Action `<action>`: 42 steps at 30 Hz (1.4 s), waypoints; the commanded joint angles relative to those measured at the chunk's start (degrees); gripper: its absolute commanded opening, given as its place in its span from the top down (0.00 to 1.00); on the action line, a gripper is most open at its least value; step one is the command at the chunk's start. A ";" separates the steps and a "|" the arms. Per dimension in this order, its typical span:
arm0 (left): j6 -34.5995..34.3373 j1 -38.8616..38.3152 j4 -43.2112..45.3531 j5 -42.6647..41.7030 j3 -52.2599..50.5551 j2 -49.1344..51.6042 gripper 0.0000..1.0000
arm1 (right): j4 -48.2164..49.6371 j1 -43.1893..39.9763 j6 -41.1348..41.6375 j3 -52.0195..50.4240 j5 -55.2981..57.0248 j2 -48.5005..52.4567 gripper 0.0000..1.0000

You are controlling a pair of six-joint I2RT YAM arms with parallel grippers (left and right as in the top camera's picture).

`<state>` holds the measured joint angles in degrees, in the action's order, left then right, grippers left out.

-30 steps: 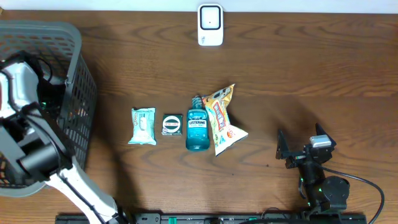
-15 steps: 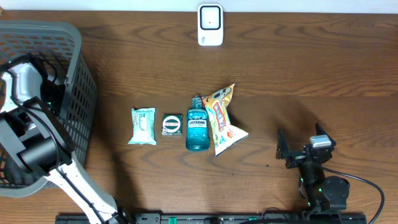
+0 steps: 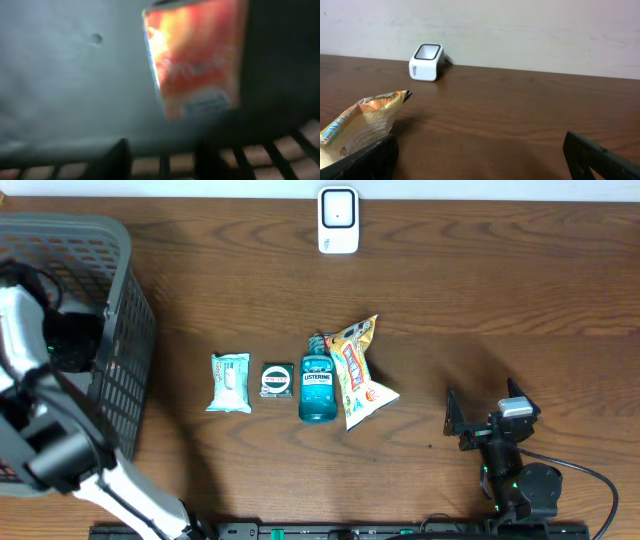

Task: Scan the item barcode
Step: 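Reach the left gripper into the basket and grasp the orange box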

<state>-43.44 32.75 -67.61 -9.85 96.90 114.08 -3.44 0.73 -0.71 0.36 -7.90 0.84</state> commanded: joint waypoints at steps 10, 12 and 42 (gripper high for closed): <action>2.54 -0.74 3.48 13.92 -1.18 0.70 0.02 | -0.22 0.55 -0.22 -0.04 0.07 -0.46 0.01; 2.51 -1.36 4.57 13.86 -1.20 1.97 0.02 | -0.22 0.55 -0.22 -0.04 0.07 -0.46 0.01; 2.49 -4.48 6.97 16.98 -3.32 9.94 0.58 | -0.22 0.55 -0.22 -0.04 0.04 -0.46 0.01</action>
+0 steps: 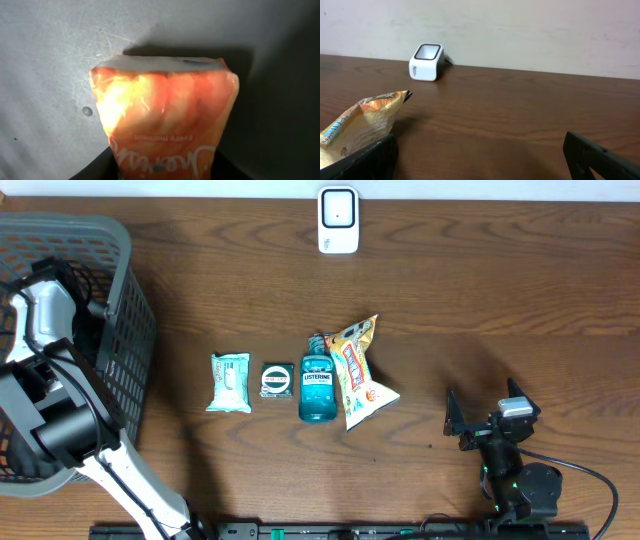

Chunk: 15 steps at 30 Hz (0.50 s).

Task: Scan the item barcode
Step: 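Reach the left gripper into the basket and grasp the orange box, then carry the orange box out and place it right of the snack bag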

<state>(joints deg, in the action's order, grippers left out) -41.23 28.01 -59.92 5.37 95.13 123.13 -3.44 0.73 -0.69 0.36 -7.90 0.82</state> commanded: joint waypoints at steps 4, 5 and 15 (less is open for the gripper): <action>0.26 0.33 -1.44 1.75 -1.42 -1.60 0.58 | -0.22 0.55 -0.24 -0.04 0.04 -0.44 0.01; 0.26 0.37 -1.49 1.66 -1.20 -2.78 0.58 | -0.22 0.55 -0.24 -0.04 0.04 -0.44 0.01; -1.66 0.04 -1.51 -16.52 3.04 -26.29 0.58 | -0.22 0.55 -0.24 -0.04 0.04 -0.44 0.01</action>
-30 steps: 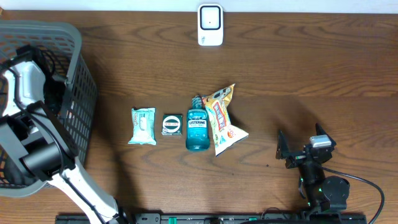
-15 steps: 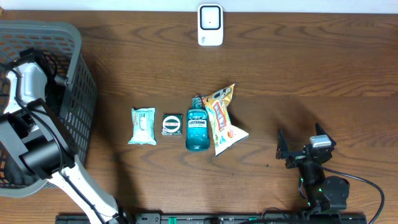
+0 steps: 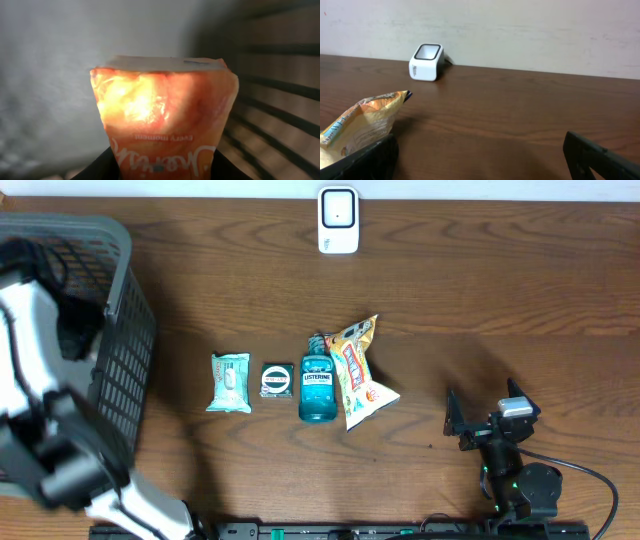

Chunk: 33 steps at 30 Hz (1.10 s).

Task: Scan the item barcode
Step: 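Carry the orange box out and place it right of the snack bag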

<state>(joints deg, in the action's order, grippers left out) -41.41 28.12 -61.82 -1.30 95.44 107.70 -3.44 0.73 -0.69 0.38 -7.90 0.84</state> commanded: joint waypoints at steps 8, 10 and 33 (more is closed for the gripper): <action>-2.36 -17.86 2.36 -11.52 2.67 -28.68 0.58 | -0.22 0.55 -0.24 -0.07 0.04 -0.46 0.01; -2.36 -26.14 2.78 -6.73 2.67 -29.09 0.58 | -0.22 0.55 -0.24 -0.07 0.07 -0.46 0.01; -7.65 -73.99 23.52 9.42 1.20 9.53 0.58 | -0.22 0.55 -0.24 -0.07 0.07 -0.46 0.01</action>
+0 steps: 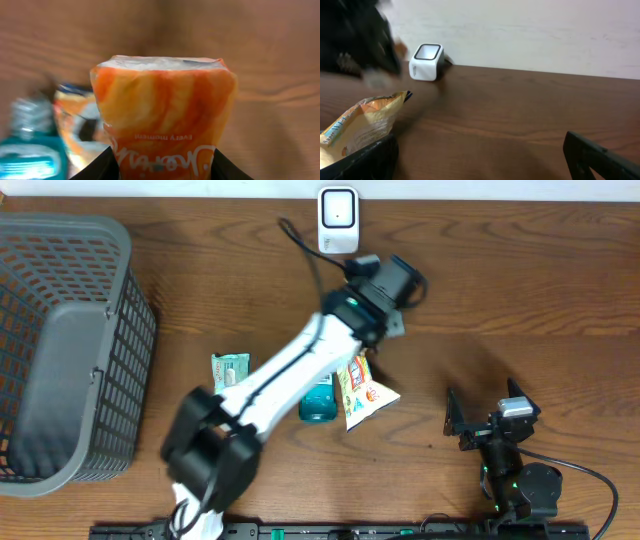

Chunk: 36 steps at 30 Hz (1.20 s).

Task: Scan the item barcode
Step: 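Carry the orange box out and place it right of the snack bag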

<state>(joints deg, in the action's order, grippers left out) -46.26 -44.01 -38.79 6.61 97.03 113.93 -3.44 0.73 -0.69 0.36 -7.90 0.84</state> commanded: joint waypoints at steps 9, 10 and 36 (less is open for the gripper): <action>-2.75 -5.92 4.31 1.38 -0.39 10.05 0.57 | -0.22 0.55 -0.24 -0.04 0.07 -0.46 0.01; -2.75 -6.12 4.52 1.36 -0.39 10.08 0.57 | -0.22 0.55 -0.24 -0.04 0.07 -0.46 0.01; -4.70 -10.56 6.14 -2.56 -0.63 10.38 0.35 | -0.22 0.55 -0.22 -0.04 0.07 -0.46 0.01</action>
<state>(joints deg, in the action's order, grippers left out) -51.05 -54.61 -32.73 4.23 96.99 123.66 -3.44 0.73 -0.69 0.36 -7.90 0.84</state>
